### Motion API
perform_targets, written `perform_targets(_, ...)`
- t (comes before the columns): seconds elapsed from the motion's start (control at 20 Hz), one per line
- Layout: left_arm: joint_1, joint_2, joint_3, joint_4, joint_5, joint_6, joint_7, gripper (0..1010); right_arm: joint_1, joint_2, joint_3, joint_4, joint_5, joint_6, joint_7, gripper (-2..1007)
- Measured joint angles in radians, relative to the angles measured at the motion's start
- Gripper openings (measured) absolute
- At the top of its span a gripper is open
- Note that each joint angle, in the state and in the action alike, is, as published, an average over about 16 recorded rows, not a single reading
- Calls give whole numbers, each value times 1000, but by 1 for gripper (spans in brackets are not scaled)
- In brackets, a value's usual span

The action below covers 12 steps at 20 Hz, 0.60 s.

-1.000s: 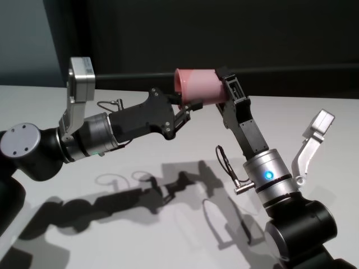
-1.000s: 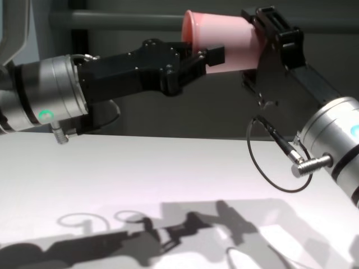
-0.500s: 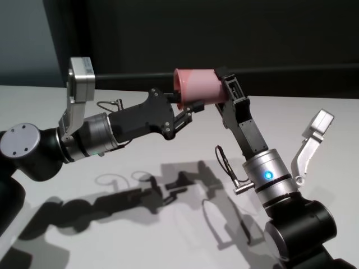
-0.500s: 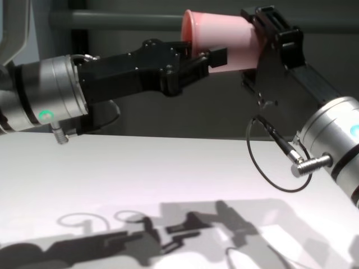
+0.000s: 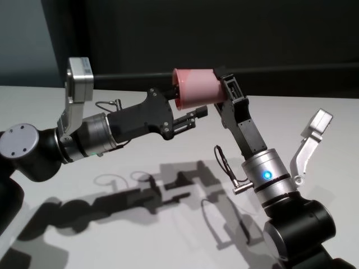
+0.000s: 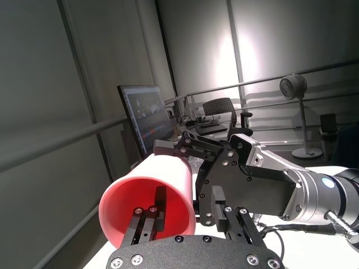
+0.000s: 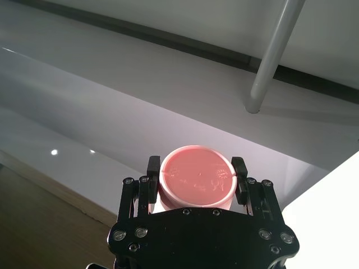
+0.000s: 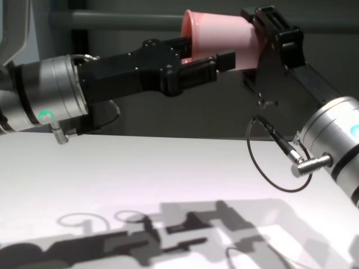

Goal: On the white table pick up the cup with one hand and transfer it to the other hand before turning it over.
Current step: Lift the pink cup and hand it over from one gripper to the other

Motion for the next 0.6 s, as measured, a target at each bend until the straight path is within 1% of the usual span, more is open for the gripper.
perform_targets(0.45,0,0,0,0,0,0,0,780,0,0,0,0,0,0,0,738)
perform_targets(0.6,0,0,0,0,0,0,0,863,0,0,0,0,0,0,0,738)
